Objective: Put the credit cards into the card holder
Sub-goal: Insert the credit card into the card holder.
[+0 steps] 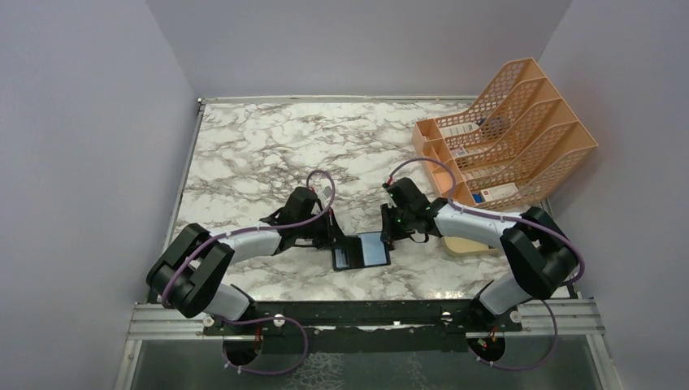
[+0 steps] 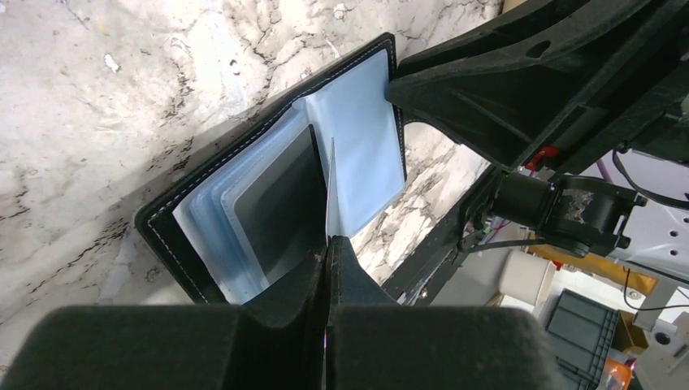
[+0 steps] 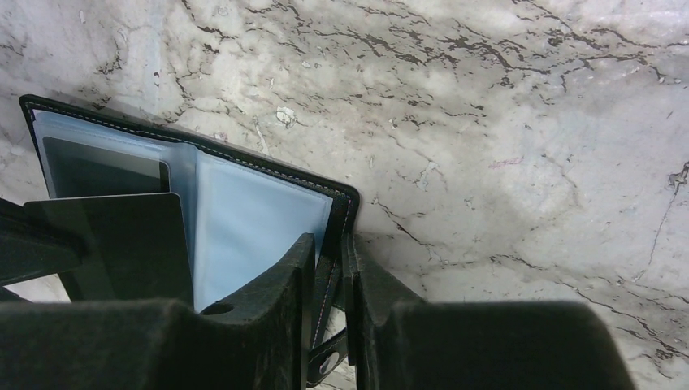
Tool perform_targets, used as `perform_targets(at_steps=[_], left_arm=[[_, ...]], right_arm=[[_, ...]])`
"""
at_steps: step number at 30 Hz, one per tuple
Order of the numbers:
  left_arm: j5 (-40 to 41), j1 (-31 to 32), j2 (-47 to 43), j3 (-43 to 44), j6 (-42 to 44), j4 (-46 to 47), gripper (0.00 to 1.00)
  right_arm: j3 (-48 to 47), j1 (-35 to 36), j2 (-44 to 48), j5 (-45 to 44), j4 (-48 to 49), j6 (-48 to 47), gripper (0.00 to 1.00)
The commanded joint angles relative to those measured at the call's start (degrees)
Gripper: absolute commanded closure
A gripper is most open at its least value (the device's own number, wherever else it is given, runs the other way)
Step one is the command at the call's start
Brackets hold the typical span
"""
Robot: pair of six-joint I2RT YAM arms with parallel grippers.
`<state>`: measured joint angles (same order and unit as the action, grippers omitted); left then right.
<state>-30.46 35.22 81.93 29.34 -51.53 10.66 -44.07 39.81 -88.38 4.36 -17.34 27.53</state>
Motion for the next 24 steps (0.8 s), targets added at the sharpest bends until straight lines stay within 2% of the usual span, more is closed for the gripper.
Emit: perform_targets(at_steps=[1,7,12,24], left_arm=[[-1.67,-0.15,-1.52,2.27,-0.66,-1.14,1.0],[-2.04,-0.15,-2.73,4.03,-0.6,-1.51,1.0],[-4.22,-0.24,-0.03,4.71,-0.54,-0.53,1.0],[-3.96,-0.24,5.56,6.8,4.6,-6.13,1.0]], right_arm=[[1.52,0.44,0.85,-3.22,-1.03,-1.15,0.81],[1.45,0.44,1.24,-3.28,-1.01,-1.16,0.82],[1.43,0.4,1.09,-3.41,-1.33,-1.43,0.82],[1.18,0.44,1.47,-3.67,-1.29,-2.04,0.82]])
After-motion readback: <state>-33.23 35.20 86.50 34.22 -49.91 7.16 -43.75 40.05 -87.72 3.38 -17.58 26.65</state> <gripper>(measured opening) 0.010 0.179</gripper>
